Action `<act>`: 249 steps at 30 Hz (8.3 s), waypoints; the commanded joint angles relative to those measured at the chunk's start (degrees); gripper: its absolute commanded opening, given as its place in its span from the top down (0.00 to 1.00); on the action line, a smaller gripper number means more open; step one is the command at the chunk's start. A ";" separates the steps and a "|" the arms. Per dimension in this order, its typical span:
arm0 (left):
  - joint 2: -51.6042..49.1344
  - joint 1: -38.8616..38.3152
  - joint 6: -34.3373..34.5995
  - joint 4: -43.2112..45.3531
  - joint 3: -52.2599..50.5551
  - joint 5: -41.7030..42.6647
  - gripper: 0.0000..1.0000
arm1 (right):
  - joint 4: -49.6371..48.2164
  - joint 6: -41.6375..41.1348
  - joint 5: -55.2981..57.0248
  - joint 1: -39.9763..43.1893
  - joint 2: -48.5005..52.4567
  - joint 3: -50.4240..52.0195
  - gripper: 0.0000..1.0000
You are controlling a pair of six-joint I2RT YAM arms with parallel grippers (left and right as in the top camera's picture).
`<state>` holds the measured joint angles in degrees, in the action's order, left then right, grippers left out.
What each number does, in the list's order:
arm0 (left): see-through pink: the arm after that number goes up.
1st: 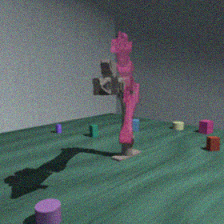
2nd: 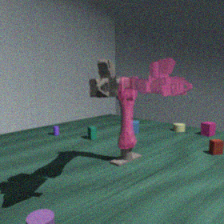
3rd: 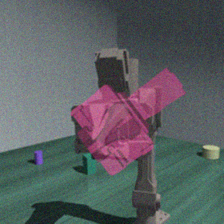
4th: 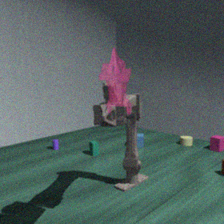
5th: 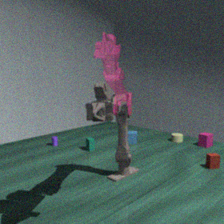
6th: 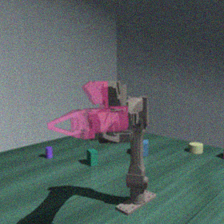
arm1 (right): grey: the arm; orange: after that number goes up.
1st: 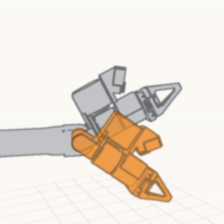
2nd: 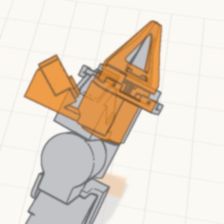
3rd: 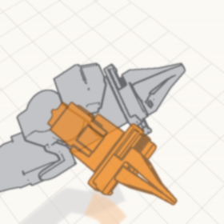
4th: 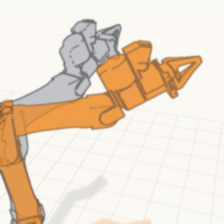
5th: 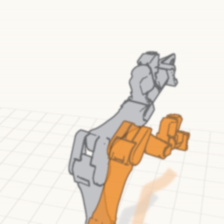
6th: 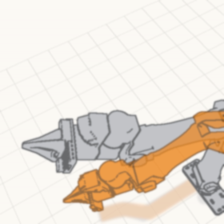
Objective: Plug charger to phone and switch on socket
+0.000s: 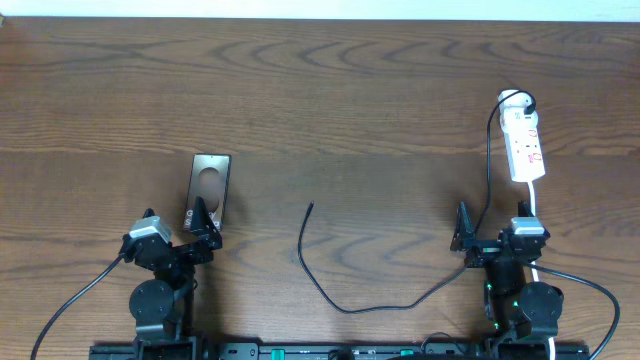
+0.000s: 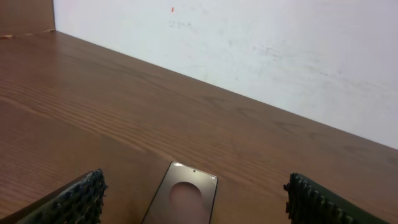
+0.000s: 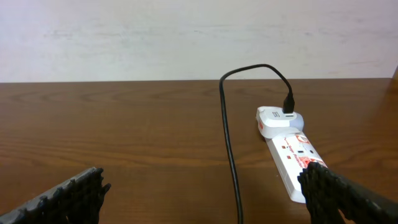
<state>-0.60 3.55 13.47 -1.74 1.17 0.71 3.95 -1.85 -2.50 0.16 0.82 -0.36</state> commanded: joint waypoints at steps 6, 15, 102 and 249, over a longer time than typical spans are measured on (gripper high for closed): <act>0.37 0.24 -0.55 -2.47 -0.92 -1.22 0.10 | 0.35 1.09 0.87 -0.96 -0.48 0.02 0.01; 0.37 0.24 -0.55 -2.49 -0.92 -1.20 0.10 | 0.33 1.09 0.87 -0.96 -0.48 0.02 0.01; -5.55 0.24 -2.97 -2.93 13.46 -1.16 0.09 | 0.35 1.09 0.87 -1.01 -0.44 0.02 0.01; -106.90 -1.75 -25.90 -36.15 62.05 3.13 0.04 | 0.33 1.09 0.87 -1.01 -0.44 0.02 0.01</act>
<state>-106.67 1.91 -10.96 -37.93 63.35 3.92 4.03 -1.83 -1.72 0.16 0.71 -0.36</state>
